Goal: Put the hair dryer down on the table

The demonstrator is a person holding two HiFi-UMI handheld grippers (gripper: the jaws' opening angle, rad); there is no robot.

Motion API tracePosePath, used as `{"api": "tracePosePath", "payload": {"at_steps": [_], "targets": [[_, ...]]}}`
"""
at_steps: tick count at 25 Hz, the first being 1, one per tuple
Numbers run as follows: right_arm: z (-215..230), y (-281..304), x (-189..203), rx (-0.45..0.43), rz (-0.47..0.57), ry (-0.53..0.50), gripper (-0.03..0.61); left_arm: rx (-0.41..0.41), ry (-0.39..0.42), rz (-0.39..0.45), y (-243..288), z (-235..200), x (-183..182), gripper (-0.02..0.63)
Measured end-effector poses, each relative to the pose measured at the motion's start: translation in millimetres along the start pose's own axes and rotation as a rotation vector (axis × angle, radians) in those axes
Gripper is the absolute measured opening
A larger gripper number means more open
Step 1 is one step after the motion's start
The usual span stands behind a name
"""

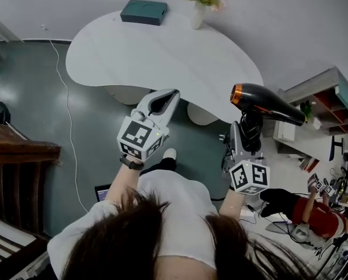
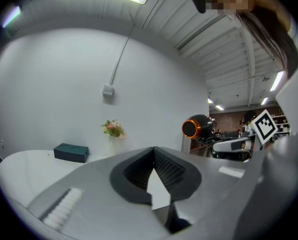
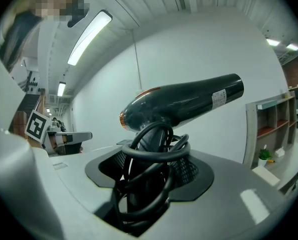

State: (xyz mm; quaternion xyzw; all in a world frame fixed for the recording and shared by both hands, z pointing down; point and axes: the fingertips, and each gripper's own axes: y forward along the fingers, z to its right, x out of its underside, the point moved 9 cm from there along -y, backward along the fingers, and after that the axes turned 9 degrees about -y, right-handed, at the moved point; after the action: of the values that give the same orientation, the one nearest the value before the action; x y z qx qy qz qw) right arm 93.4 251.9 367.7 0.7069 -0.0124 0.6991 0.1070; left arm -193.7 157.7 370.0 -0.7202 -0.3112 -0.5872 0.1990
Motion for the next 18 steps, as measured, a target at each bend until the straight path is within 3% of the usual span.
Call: {"api": "tracePosePath", "payload": {"at_steps": [6,14,18], "targets": [[-1,37,1,0.023,-0.054,0.005,0.252,-0.004,-0.017,-0.047,29,-39,-2,0.058],[16,55,16,0.028,-0.058,0.098,0.245,0.029,-0.028,-0.071,57,-40,8,0.058],[33,70,16,0.021,-0.046,0.096,0.245,0.018,-0.023,-0.061,76,-43,8,0.058]]}}
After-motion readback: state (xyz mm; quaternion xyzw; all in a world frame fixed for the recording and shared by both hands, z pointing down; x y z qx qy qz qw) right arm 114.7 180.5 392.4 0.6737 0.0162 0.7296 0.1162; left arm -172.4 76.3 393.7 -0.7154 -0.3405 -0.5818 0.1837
